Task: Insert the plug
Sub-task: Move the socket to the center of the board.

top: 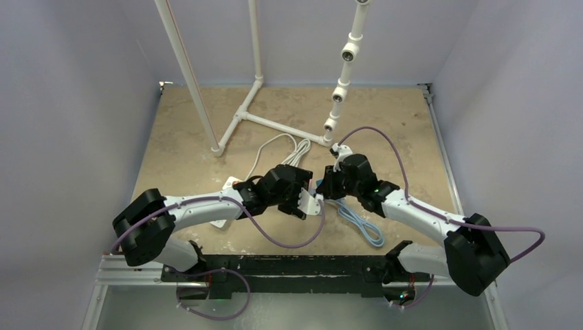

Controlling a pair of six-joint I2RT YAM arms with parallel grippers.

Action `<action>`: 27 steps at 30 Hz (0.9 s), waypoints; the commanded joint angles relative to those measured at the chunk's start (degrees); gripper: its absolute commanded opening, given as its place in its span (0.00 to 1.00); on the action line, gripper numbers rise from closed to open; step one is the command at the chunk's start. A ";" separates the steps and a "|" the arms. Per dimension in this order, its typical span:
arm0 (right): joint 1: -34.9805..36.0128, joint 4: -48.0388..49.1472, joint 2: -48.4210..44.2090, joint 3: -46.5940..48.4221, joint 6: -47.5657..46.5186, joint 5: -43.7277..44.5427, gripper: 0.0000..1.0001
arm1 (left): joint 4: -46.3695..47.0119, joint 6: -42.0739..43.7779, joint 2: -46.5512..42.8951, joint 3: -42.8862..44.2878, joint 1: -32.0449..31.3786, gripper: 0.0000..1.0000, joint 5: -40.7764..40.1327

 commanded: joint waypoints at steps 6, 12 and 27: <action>0.06 2.29 1.85 0.27 -1.20 -0.25 0.00 | -6.02 -16.57 -0.94 10.39 9.37 0.99 12.27; 0.05 1.53 0.85 0.48 -1.28 -0.47 0.00 | -12.34 -16.79 0.19 12.95 19.77 0.99 37.18; 0.08 -7.38 -6.99 3.44 -2.04 -1.07 0.00 | -26.12 1.01 14.88 21.18 25.58 0.99 61.58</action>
